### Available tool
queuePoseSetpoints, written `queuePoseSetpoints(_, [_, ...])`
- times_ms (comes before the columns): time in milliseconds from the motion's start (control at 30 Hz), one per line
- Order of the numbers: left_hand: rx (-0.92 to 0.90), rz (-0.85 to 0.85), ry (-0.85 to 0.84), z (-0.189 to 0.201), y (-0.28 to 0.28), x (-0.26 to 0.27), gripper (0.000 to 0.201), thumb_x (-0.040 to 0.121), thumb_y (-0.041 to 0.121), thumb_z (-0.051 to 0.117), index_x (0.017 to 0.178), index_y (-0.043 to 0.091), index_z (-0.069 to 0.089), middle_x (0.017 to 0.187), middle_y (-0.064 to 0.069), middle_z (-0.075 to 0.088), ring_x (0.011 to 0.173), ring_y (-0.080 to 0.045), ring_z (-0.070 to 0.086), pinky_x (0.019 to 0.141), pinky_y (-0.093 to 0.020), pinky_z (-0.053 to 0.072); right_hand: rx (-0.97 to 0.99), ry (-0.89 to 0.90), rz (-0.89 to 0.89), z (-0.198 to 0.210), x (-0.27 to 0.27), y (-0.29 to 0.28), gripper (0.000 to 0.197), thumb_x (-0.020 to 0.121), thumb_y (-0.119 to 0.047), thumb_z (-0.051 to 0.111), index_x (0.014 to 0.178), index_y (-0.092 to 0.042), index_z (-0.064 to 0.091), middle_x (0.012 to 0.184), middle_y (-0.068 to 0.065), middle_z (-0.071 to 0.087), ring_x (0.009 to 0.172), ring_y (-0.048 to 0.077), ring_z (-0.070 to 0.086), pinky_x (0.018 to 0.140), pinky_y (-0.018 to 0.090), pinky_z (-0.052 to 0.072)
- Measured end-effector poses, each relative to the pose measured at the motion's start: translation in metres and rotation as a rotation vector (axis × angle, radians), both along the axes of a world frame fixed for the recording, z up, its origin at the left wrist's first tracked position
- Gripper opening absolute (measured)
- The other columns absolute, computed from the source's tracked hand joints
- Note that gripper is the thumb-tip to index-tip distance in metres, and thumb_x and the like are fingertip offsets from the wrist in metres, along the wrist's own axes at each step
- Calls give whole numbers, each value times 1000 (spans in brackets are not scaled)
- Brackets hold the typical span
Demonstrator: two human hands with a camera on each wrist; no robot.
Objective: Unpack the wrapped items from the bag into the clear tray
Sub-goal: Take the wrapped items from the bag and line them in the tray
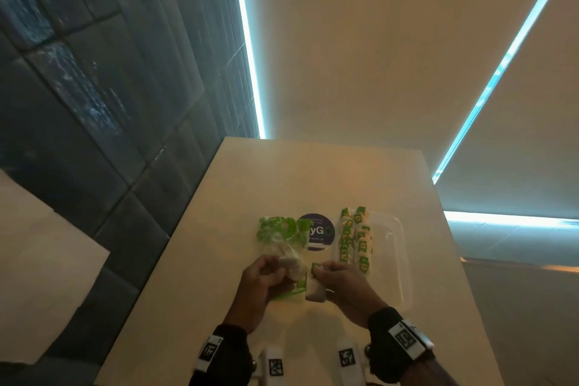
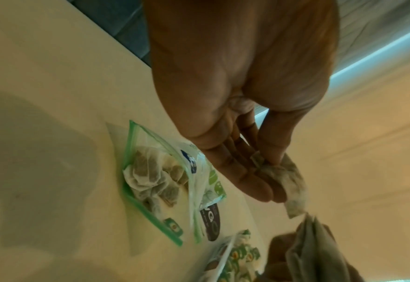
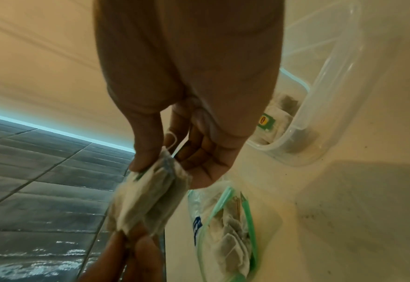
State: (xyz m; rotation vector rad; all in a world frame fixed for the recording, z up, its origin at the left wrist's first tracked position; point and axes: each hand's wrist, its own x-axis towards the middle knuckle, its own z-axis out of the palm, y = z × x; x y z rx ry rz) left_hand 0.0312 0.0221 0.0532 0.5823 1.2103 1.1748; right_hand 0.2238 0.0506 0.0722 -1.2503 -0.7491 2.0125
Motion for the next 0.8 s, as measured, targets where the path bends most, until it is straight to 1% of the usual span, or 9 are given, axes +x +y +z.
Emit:
queuePoseSetpoints(100, [63,10,-26,9,-1,4,17,87,-10,54,104,-7,57,101,-24,67,91,-33,67,78,-39,56,26,87,13,4,-4,-1,18,75,-13,71,86,-2,61,90,18,61,89,32,60,82,44,51])
queuePoseSetpoints(200, [190,78,187,16,-1,10,13,83,-15,59,88,-3,59,94,-16,69,89,-27,69,73,-33,57,47,155,-7,8,-6,1,14,78,-14,68,85,-5,60,88,14,61,83,26,60,76,39,51])
queuePoseSetpoints(300, [351,158,566,14,0,14,25,77,-14,66,78,12,66,92,1,71,89,-19,70,76,-32,57,19,182,-10,8,-6,3,16,80,-15,71,88,-5,60,95,15,63,90,31,59,82,46,49])
queuePoseSetpoints(367, [440,201,730,13,-1,16,30,76,-10,70,77,20,68,92,8,70,91,-13,69,81,-29,56,-4,206,-5,7,-6,3,12,82,-13,70,85,-6,60,102,18,63,94,34,58,89,50,48])
queuePoseSetpoints(500, [588,249,936,16,-3,20,27,75,-9,71,78,18,71,90,11,67,88,-7,66,76,-25,56,-10,213,-34,6,-7,3,8,85,-12,66,81,-6,61,102,19,63,95,34,59,101,56,42])
queuePoseSetpoints(567, [618,256,993,14,-3,20,25,74,-7,73,79,17,73,90,11,66,86,-5,65,75,-26,56,8,204,-54,7,-10,4,10,86,-12,65,88,-4,61,103,19,63,98,35,58,104,59,39])
queuePoseSetpoints(600, [623,255,1005,13,-3,20,24,74,-6,74,78,17,74,90,11,66,86,-4,65,75,-25,56,28,191,-62,7,-11,4,13,87,-12,65,94,-2,61,104,20,63,99,35,59,103,60,41])
queuePoseSetpoints(700, [663,200,1035,12,-5,22,21,75,0,75,78,21,75,90,10,65,88,-4,64,78,-19,52,113,95,-98,9,-16,5,23,86,-11,66,101,5,60,102,21,66,95,33,64,87,53,55])
queuePoseSetpoints(800, [633,105,932,12,-7,23,25,78,-1,72,81,24,76,90,11,66,88,-5,65,79,-16,50,188,-15,-161,9,-18,7,24,85,-7,66,100,11,62,100,22,66,89,33,65,81,53,54])
